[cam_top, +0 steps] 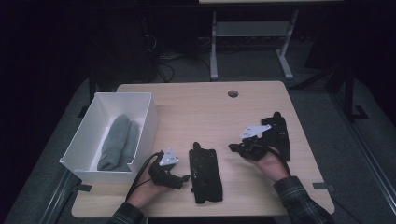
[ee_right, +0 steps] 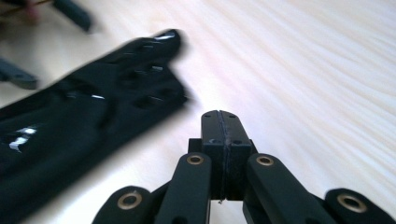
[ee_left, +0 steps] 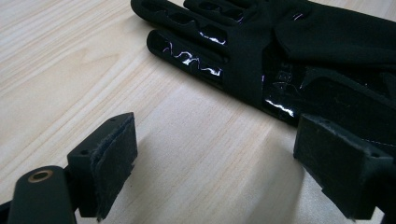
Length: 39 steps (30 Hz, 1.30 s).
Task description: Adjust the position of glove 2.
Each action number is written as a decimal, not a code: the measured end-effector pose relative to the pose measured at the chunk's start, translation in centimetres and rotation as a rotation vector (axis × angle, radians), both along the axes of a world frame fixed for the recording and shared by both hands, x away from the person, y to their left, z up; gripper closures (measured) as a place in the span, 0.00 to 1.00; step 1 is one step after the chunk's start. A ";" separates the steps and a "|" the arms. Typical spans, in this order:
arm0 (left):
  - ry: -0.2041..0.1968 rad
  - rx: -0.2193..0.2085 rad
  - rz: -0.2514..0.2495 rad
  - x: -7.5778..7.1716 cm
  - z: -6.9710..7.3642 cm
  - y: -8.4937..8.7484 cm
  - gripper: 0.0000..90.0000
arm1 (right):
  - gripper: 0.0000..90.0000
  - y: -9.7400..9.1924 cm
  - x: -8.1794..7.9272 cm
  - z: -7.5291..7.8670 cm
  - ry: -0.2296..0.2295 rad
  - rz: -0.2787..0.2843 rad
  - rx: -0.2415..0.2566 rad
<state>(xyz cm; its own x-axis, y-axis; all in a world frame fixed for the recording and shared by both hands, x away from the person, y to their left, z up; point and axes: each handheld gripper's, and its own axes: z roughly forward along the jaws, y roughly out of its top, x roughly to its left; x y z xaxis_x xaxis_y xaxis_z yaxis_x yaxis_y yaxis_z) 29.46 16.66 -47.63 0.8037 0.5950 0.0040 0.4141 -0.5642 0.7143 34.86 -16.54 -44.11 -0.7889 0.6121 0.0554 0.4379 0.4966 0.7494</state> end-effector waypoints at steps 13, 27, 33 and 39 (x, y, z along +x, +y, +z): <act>0.000 -0.004 0.003 0.0 0.0 0.0 0.14 | 1.00 -9.9 3.0 -0.6 0.012 -0.271 -0.009; 0.000 -0.006 0.003 0.0 0.0 0.0 0.14 | 1.00 -14.9 4.6 -1.9 0.038 -0.426 -0.036; 0.000 -0.005 0.004 0.0 0.0 -0.1 0.14 | 1.00 -15.2 5.3 -2.4 0.047 -0.445 -0.064; 0.001 -0.005 0.004 0.0 0.0 -0.1 0.14 | 1.00 -14.8 5.3 -2.8 0.055 -0.444 -0.086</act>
